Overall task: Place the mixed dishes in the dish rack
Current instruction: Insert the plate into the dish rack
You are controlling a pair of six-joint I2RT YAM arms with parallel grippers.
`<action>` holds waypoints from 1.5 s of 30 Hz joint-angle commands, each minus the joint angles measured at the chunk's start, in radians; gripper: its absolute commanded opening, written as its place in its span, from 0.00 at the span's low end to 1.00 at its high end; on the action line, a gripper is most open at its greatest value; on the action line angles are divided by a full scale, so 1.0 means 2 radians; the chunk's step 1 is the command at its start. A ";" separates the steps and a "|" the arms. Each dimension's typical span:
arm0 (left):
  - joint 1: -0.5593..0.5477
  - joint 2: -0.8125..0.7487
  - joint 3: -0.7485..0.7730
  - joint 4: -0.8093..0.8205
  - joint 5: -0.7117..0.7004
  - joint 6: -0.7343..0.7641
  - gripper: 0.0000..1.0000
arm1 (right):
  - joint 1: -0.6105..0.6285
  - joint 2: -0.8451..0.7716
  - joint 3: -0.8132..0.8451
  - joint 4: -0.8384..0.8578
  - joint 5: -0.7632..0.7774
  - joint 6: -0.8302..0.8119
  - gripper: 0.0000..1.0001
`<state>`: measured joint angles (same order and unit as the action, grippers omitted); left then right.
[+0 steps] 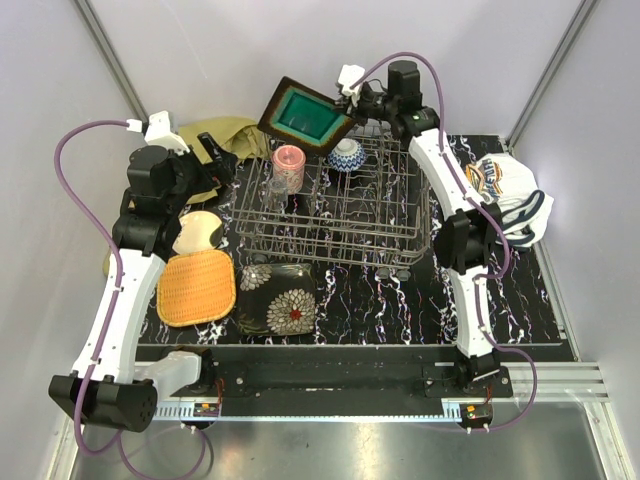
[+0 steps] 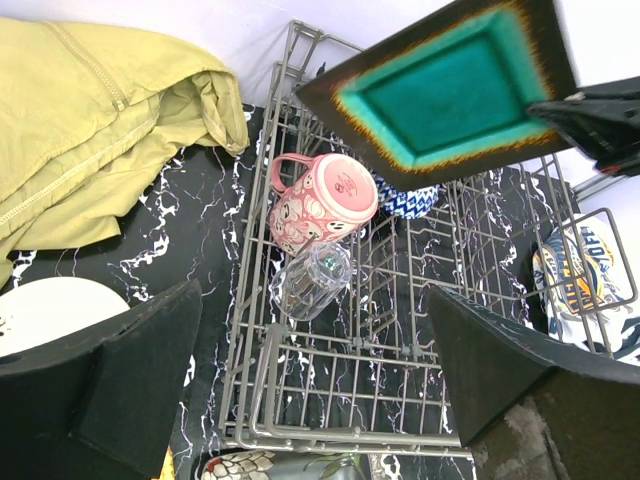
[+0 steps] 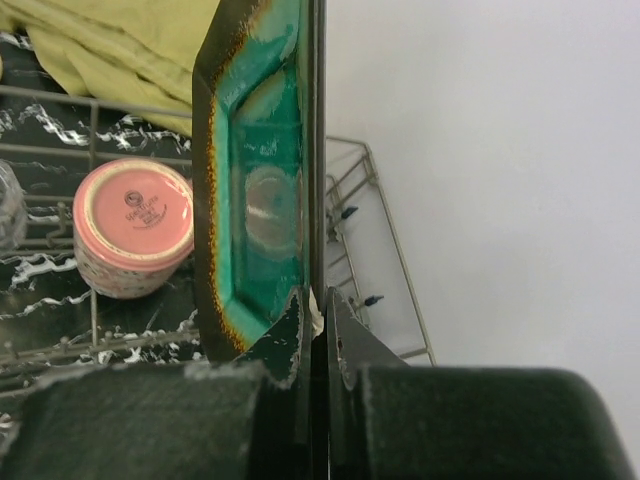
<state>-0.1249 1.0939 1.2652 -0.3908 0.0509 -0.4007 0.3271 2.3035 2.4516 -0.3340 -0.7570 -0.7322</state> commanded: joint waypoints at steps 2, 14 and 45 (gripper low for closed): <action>0.003 -0.012 -0.002 0.026 0.013 -0.001 0.99 | 0.015 -0.042 0.020 0.080 0.045 -0.060 0.00; 0.003 -0.012 -0.001 0.027 0.017 -0.004 0.99 | 0.025 -0.050 0.012 0.049 0.090 -0.114 0.00; 0.003 -0.008 -0.003 0.025 0.029 -0.003 0.99 | 0.037 -0.043 -0.002 -0.039 0.158 -0.214 0.00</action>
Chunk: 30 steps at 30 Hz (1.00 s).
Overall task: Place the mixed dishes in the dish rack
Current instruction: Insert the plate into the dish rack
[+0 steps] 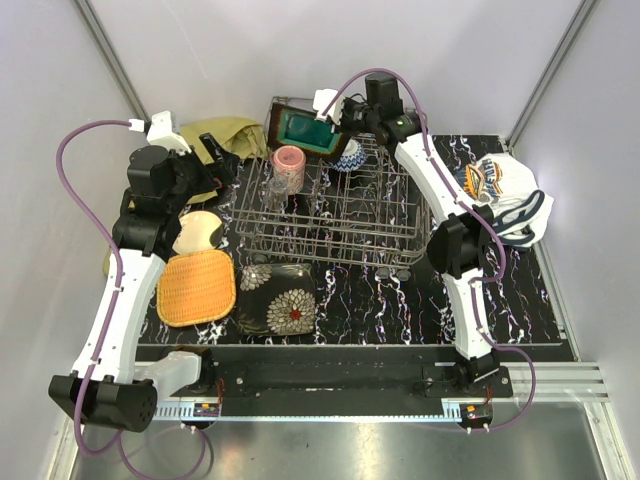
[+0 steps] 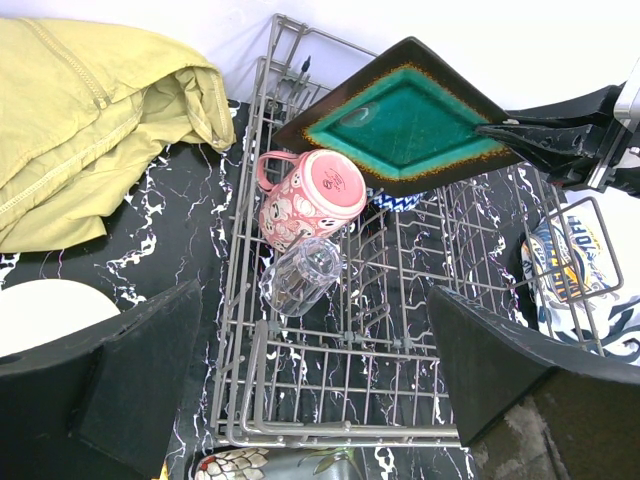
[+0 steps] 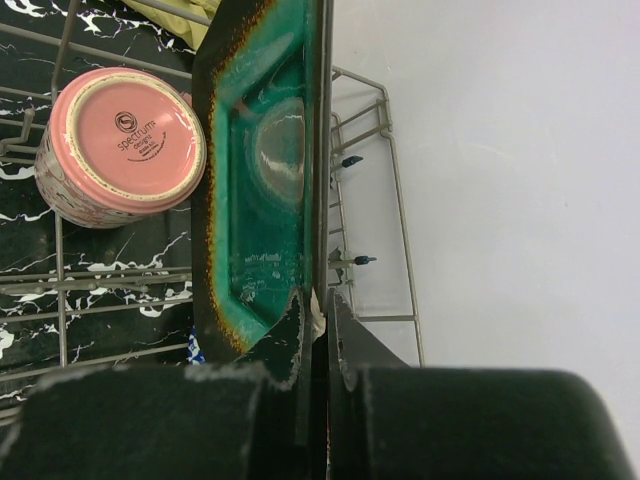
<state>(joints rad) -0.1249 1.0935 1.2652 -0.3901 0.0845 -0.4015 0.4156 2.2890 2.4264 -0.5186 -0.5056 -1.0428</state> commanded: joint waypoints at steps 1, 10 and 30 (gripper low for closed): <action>0.003 -0.008 -0.003 0.025 0.011 -0.002 0.99 | -0.008 -0.034 0.011 0.053 0.033 -0.059 0.00; 0.002 -0.008 -0.003 0.021 0.012 0.003 0.99 | -0.001 -0.020 0.010 0.045 0.040 -0.065 0.00; 0.003 -0.020 -0.001 0.010 0.020 0.002 0.99 | 0.029 -0.025 -0.021 0.024 0.143 -0.111 0.00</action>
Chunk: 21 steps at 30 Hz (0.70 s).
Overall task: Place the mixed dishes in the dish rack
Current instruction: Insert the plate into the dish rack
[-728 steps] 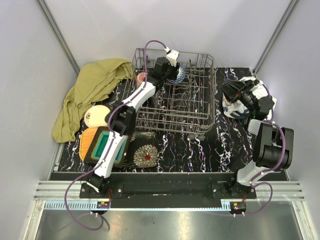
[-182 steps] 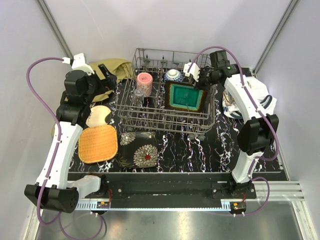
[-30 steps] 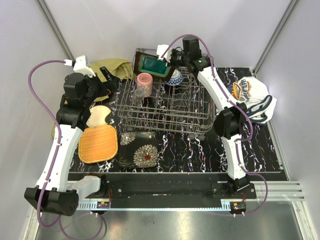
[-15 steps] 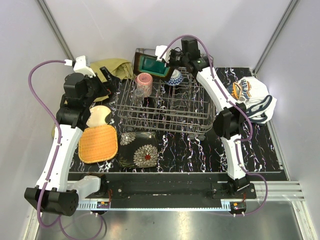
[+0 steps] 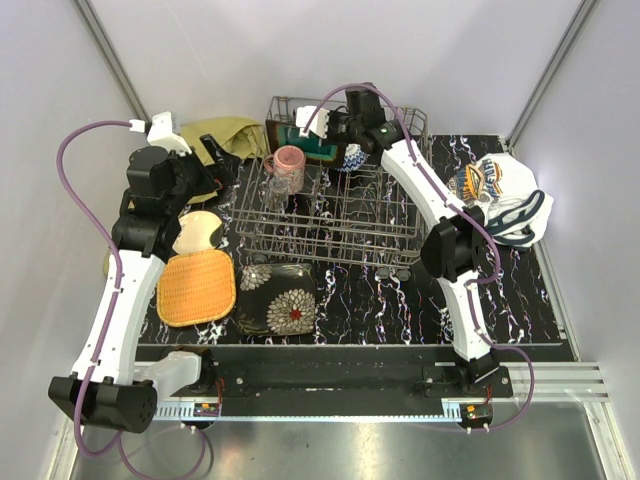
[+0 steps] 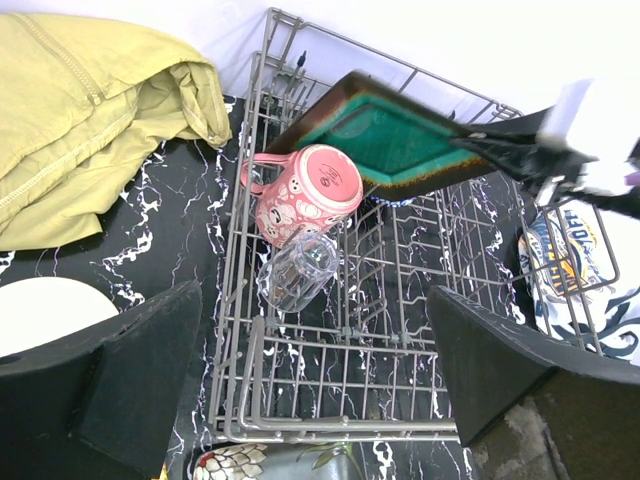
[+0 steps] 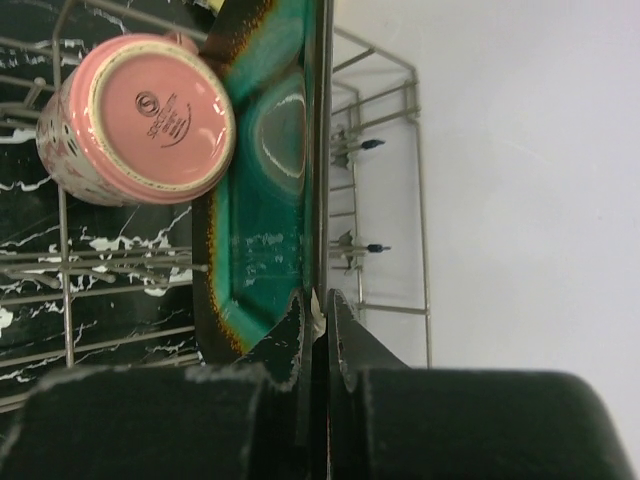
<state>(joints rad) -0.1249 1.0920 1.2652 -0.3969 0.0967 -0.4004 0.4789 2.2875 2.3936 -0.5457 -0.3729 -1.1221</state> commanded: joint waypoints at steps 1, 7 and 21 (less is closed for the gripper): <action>0.003 -0.021 -0.003 0.013 0.014 0.002 0.99 | 0.000 -0.023 -0.007 0.037 0.080 -0.072 0.00; 0.003 -0.029 -0.001 0.007 0.014 0.004 0.99 | 0.007 -0.021 -0.012 0.039 0.093 -0.065 0.00; 0.003 -0.037 -0.007 -0.002 0.015 0.011 0.99 | 0.010 0.034 0.042 0.040 0.075 -0.013 0.00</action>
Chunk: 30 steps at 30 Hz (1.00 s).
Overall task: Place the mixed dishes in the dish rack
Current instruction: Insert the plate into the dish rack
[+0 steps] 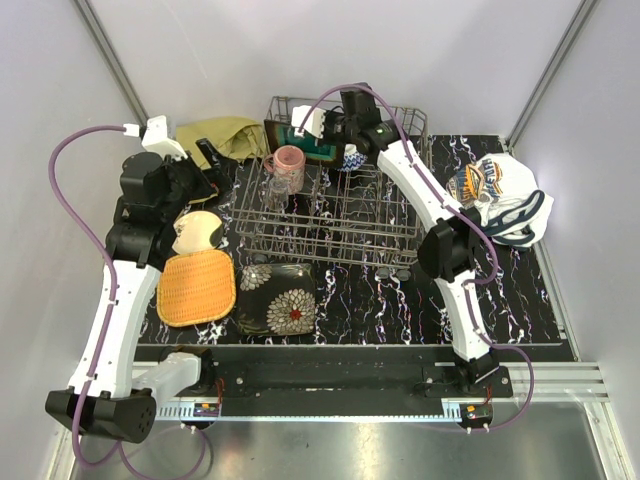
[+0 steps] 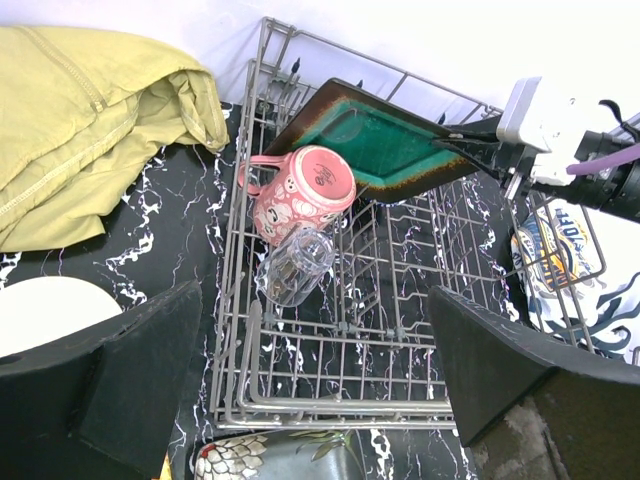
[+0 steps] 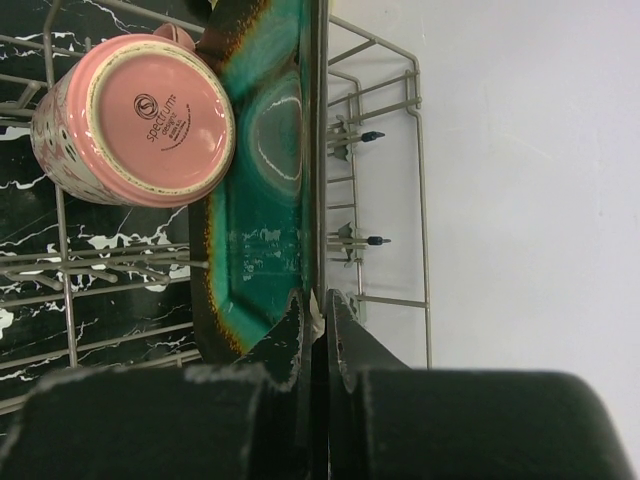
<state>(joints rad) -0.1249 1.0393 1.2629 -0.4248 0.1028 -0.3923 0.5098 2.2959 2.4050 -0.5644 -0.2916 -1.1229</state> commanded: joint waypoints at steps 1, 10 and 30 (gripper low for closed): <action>0.003 -0.010 -0.006 0.011 0.012 0.007 0.99 | -0.006 0.038 0.047 0.049 0.034 -0.009 0.00; 0.003 -0.012 -0.012 0.011 0.015 0.007 0.99 | -0.003 0.066 0.065 0.041 0.030 -0.002 0.00; 0.003 -0.010 -0.009 0.003 0.027 0.007 0.99 | 0.000 0.067 0.045 0.006 0.045 -0.023 0.05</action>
<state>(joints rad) -0.1249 1.0348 1.2427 -0.4282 0.1291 -0.3912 0.5144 2.3714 2.5092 -0.5999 -0.2737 -1.0870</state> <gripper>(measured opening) 0.987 0.048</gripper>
